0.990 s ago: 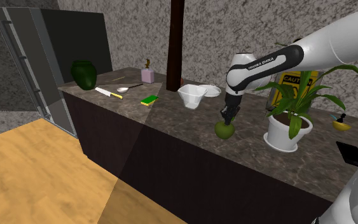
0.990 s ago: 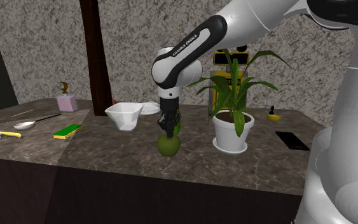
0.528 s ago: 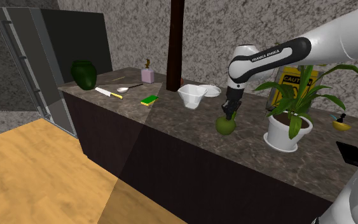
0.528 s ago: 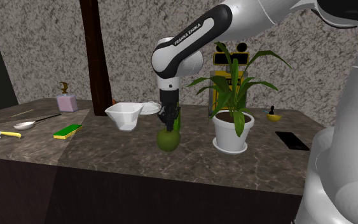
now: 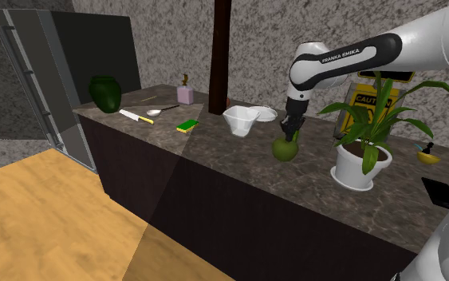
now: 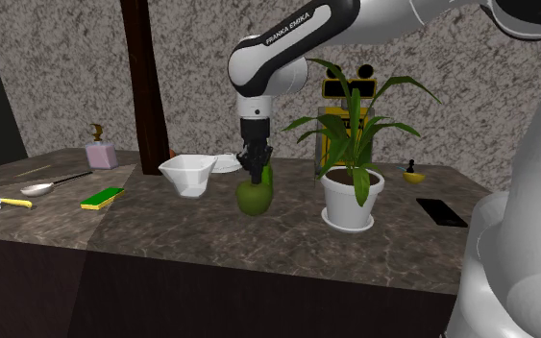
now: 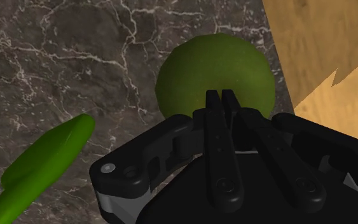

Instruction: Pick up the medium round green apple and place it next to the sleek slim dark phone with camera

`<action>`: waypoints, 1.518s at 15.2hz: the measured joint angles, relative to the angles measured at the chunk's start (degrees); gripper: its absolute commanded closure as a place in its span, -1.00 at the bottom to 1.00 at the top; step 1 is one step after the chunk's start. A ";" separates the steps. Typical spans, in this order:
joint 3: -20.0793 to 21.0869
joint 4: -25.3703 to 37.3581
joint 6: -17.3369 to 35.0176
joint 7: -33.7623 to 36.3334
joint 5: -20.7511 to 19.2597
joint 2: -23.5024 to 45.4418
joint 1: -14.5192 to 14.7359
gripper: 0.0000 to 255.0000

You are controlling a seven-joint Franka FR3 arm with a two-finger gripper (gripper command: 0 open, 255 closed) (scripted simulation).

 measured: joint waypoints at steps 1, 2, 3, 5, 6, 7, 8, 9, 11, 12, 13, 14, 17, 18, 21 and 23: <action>0.02 0.65 -0.74 0.04 -0.02 -0.09 0.01 1.00; 0.01 1.20 -1.65 0.06 -0.12 -0.47 -0.01 1.00; 0.04 1.71 -2.34 0.15 -0.15 -0.65 0.01 1.00; 0.03 3.18 -3.86 0.15 -0.17 -0.70 0.00 1.00; 0.06 3.83 -4.65 0.22 -0.20 -0.83 0.01 1.00; 0.03 4.26 -5.30 0.17 -0.26 -1.07 -0.02 1.00; 0.06 4.97 -6.07 0.26 -0.27 -1.13 0.01 1.00; 0.08 5.58 -6.84 0.30 -0.30 -1.29 0.01 1.00; 0.20 6.84 -8.27 0.52 -0.32 -1.46 0.11 1.00; 0.19 7.57 -9.03 0.50 -0.33 -1.49 0.10 1.00; 0.20 8.13 -9.80 0.54 -0.38 -1.70 0.09 1.00; 0.20 8.98 -10.62 0.55 -0.38 -1.69 0.10 1.00; 0.15 11.05 -12.80 0.48 -0.40 -1.78 0.05 1.00; -0.18 10.99 -13.19 -0.10 -0.56 -2.23 -0.24 1.00; -1.90 8.82 -13.39 -2.99 -1.45 -4.63 -1.73 1.00; -3.26 7.67 -13.41 -5.25 -2.04 -5.82 -2.82 1.00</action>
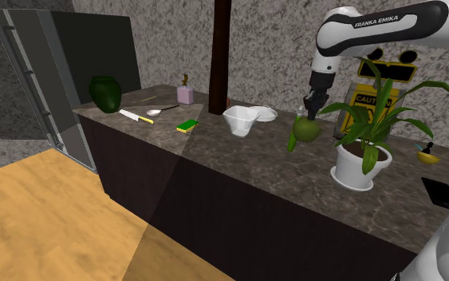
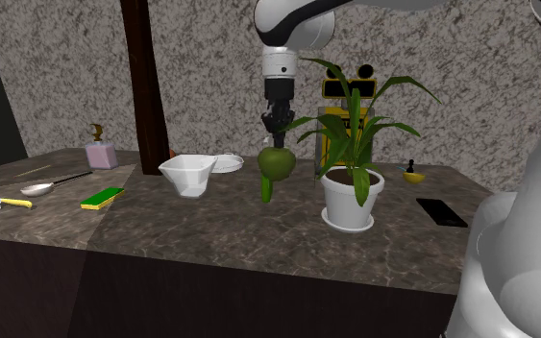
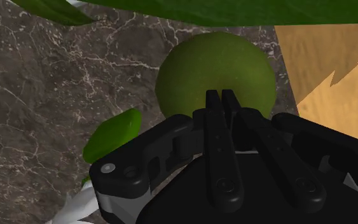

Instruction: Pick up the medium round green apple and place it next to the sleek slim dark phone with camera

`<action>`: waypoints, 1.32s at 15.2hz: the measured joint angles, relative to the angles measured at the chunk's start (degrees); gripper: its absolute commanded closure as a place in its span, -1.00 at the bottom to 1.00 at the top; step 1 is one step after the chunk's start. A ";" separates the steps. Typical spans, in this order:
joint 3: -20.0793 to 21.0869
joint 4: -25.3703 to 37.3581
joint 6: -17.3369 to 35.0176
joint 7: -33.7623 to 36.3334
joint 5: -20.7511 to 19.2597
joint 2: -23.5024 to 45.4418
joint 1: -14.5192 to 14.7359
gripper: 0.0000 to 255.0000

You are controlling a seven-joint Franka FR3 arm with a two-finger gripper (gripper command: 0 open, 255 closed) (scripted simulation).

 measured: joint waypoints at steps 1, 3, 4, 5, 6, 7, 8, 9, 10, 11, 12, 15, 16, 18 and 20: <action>-0.70 -0.37 -0.12 -1.14 -0.31 -0.51 -0.55 1.00; -2.08 -1.23 -0.21 -3.39 -0.95 -1.52 -1.62 1.00; -2.73 -1.17 -0.64 -4.46 -1.24 -1.93 -2.12 1.00; -3.55 -2.01 -0.59 -5.76 -1.73 -2.78 -2.78 1.00; -4.35 -2.38 -0.37 -7.01 -2.02 -2.99 -3.33 1.00; -5.09 -2.75 -0.12 -8.18 -2.28 -3.14 -3.83 1.00; -6.21 -2.64 -0.15 -9.90 -2.59 -3.09 -4.55 1.00; -6.95 -2.66 -0.40 -11.09 -2.91 -3.42 -5.09 1.00; -7.81 -2.48 -0.67 -12.46 -3.21 -3.56 -5.66 1.00; -8.78 -2.55 -0.63 -13.97 -3.54 -3.68 -6.29 1.00; -9.39 -2.53 -0.83 -14.95 -3.80 -3.92 -6.72 1.00; -12.22 -1.72 -0.78 -19.29 -4.30 -3.21 -8.32 1.00; -13.05 -1.75 -0.84 -20.59 -4.60 -3.39 -8.87 1.00; -15.03 -0.57 -1.32 -23.67 -4.83 -2.81 -9.97 1.00; -17.16 0.68 -0.93 -26.92 -4.51 -1.15 -10.92 1.00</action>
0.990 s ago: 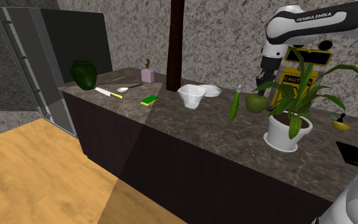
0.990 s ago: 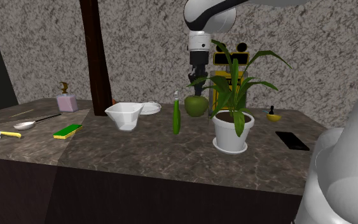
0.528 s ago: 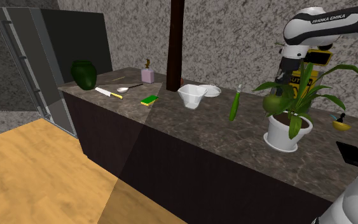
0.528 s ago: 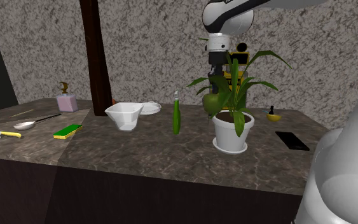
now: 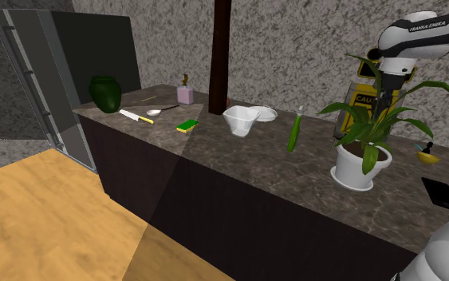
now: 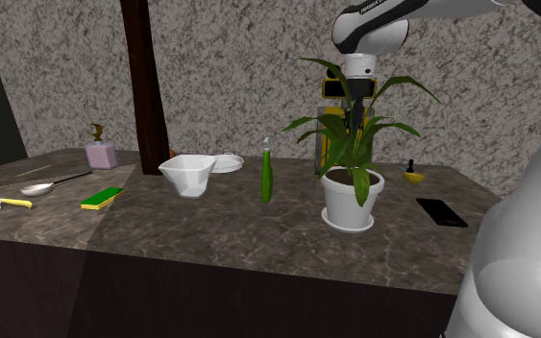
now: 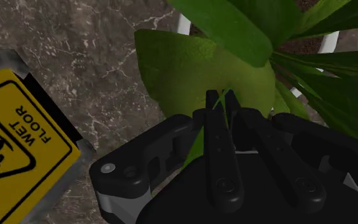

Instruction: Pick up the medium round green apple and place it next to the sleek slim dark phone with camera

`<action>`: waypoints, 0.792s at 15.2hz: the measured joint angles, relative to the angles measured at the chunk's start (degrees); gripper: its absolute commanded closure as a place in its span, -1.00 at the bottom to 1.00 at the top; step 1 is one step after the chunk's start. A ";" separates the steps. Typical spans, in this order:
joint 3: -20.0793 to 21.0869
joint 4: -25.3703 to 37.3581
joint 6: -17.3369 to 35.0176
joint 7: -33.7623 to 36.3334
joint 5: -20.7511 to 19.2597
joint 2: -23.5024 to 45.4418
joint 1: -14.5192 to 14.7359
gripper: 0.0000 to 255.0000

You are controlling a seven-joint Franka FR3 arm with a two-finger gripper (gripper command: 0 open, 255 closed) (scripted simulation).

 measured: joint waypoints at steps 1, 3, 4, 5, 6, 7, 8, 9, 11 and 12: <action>-0.78 0.62 -0.19 -1.26 0.07 0.44 -0.41 1.00; -2.97 1.66 -0.10 -4.69 0.22 1.54 -1.59 1.00; -3.82 2.08 -0.27 -6.12 0.19 1.78 -2.12 1.00; -4.92 3.31 -0.28 -7.83 0.79 3.11 -2.55 1.00; -5.87 4.27 -0.41 -9.46 1.22 4.06 -3.03 1.00; -6.91 5.37 -0.46 -11.20 1.83 5.29 -3.56 1.00; -8.15 6.98 -0.82 -13.32 2.65 6.84 -4.25 1.00; -9.11 8.02 -0.88 -15.10 3.34 8.06 -4.89 1.00; -11.05 10.32 -1.07 -18.89 5.08 10.87 -6.38 1.00; -12.05 11.82 -1.26 -21.01 6.23 12.65 -7.34 1.00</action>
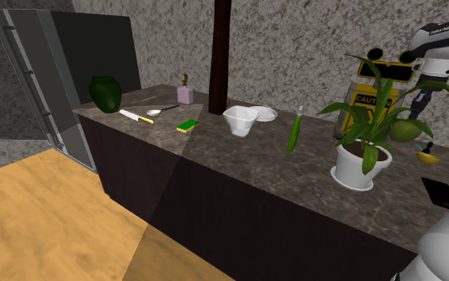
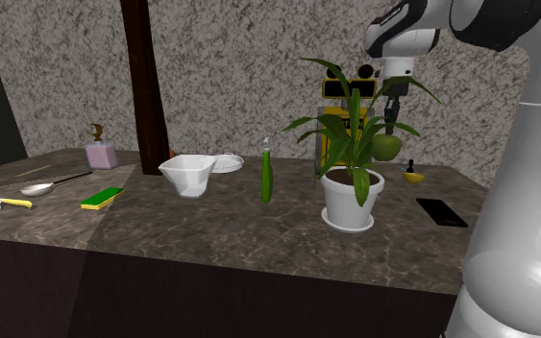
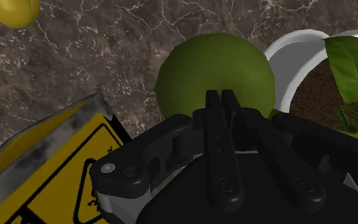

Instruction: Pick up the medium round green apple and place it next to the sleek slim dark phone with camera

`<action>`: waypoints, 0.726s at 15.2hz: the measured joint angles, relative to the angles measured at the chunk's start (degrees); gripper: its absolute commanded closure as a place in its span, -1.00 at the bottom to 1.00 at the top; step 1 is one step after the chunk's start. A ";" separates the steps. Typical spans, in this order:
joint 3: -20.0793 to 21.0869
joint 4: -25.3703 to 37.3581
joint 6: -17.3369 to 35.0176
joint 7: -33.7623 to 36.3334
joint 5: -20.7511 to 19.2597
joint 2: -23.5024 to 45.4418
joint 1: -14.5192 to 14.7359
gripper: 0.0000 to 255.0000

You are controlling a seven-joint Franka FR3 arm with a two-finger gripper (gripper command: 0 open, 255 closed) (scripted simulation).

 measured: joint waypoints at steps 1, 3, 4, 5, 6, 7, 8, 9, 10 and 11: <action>-0.96 2.14 -0.48 -2.29 1.58 2.34 -1.15 1.00; -2.41 5.03 -1.13 -6.37 3.94 5.69 -3.58 1.00; -2.94 6.97 -1.97 -8.19 5.16 7.38 -4.89 1.00; -3.31 8.32 -2.27 -9.78 6.30 8.93 -6.13 1.00; -3.65 11.14 -3.23 -11.88 8.22 11.69 -8.11 1.00; -3.78 13.34 -3.84 -13.75 9.91 14.04 -10.02 1.00; -3.95 15.37 -4.58 -15.63 11.24 15.92 -12.02 1.00; -3.92 17.87 -5.45 -17.33 12.78 18.15 -14.22 1.00; -3.79 20.86 -6.72 -18.99 14.34 20.43 -16.64 1.00; -3.41 24.15 -7.80 -20.43 16.13 23.15 -19.30 1.00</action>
